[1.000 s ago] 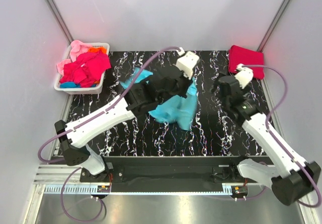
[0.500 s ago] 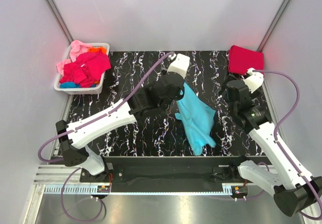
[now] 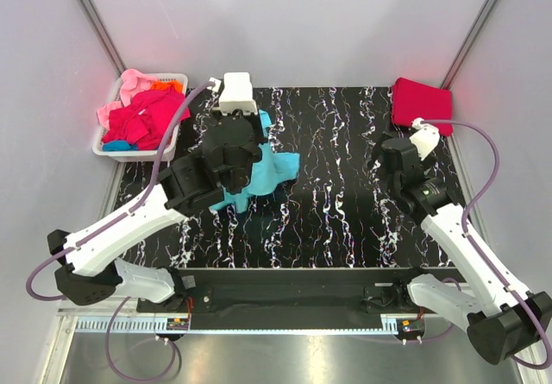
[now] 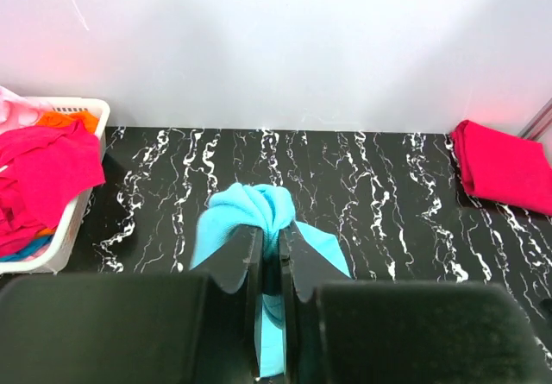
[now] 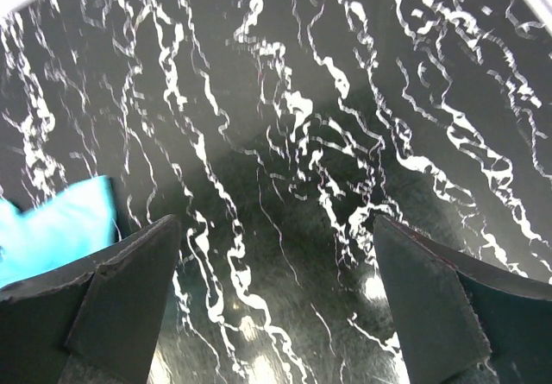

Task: Fold and stack the t-shirts
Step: Move the tshirt to the center of the board

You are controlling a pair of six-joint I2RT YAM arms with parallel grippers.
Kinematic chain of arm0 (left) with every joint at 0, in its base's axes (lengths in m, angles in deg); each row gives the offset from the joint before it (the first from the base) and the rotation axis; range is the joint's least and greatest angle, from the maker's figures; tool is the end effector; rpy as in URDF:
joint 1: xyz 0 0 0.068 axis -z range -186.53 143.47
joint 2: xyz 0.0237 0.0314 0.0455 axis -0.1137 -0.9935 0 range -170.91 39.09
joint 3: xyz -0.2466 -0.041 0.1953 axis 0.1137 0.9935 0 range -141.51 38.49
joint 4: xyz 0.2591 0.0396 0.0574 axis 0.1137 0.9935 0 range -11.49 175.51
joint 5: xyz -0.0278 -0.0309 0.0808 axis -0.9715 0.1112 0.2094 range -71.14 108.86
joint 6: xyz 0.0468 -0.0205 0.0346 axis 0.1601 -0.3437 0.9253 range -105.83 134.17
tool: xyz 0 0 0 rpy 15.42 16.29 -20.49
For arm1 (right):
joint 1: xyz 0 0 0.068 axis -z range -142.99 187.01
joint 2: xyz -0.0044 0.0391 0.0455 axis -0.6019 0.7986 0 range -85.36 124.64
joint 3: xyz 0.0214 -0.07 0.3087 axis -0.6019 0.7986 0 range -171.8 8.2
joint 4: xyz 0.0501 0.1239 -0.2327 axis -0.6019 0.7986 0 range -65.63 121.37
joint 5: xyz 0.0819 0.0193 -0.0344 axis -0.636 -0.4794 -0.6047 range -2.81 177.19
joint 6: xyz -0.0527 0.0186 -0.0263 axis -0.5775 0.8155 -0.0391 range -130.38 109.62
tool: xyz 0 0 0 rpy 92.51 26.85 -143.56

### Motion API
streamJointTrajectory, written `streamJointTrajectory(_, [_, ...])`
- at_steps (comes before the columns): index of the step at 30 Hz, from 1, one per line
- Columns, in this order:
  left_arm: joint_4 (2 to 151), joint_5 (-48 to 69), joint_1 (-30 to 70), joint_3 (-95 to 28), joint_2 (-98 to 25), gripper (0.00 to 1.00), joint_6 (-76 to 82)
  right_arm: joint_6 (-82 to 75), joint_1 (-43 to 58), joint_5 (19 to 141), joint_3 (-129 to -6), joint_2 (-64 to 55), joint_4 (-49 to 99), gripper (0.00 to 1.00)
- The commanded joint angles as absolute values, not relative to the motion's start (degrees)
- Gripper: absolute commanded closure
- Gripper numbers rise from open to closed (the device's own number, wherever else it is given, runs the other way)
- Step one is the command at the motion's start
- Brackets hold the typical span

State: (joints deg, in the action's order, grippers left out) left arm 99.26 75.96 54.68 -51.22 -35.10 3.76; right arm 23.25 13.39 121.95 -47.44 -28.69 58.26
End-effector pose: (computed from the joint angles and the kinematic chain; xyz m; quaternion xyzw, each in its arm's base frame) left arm 0.1603 -0.2103 0.5278 -0.0127 0.7243 -0.0602 0.6867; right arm 0.1896 0.0539 0.3635 0.2113 0.8309 -0.0212 0.5142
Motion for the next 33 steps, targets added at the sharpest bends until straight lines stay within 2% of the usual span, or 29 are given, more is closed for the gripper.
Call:
streamJointTrajectory(1, [95.91,75.91,54.56,-51.33,-35.79,0.93,3.28,22.32,13.54,118.66,-46.39,-28.23,57.51,0.0])
streamJointTrajectory(5, [95.83,68.37,54.47,-52.64,-36.23,0.93,3.53,22.06,13.45,116.46,-45.33,-27.7,57.24,0.0])
streamJointTrajectory(8, [96.61,52.23,54.56,-54.92,-38.77,0.91,5.29,22.06,13.54,116.72,-44.89,-27.96,57.24,0.0])
streamJointTrajectory(10, [98.28,47.45,54.64,-56.25,-40.88,0.88,3.99,22.06,13.54,117.33,-44.72,-28.75,57.33,0.0])
streamJointTrajectory(15, [99.17,33.59,55.17,-55.47,-48.34,0.9,-1.99,21.79,13.54,119.53,-44.71,-30.34,58.38,0.0])
streamJointTrajectory(16, [98.82,30.75,55.26,-55.11,-49.4,0.87,-2.96,22.23,13.45,120.92,-44.8,-30.6,58.82,0.01])
streamJointTrajectory(17, [98.38,28.03,55.52,-54.33,-50.63,0.7,-3.4,22.67,13.54,121.89,-45.06,-30.51,60.04,0.0])
streamJointTrajectory(18, [98.2,25.3,55.78,-53.8,-52.82,0.58,-3.49,23.02,13.45,122.95,-45.24,-30.69,60.75,0.0])
streamJointTrajectory(19, [98.2,25.8,56.14,-53.27,-53.28,0.51,-4.1,23.46,13.45,124.7,-45.33,-30.86,61.28,0.0])
streamJointTrajectory(20, [97.76,28.68,56.75,-51.0,-53.54,0.37,-4.37,23.46,13.54,125.33,-45.5,-31.13,61.98,0.0])
streamJointTrajectory(23, [96.18,39.46,57.28,-45.21,-50.57,0.22,-6.3,23.03,13.54,126.82,-45.42,-32.09,62.6,0.0])
streamJointTrajectory(28, [97.14,59.26,57.19,-38.51,-42.06,0.17,-11.12,21.97,13.45,123.68,-45.24,-31.4,62.25,0.0])
streamJointTrajectory(33, [106.44,66.05,57.28,-34.11,-37.56,0.16,-19.74,20.21,13.45,115.68,-43.66,-29.29,60.58,0.0])
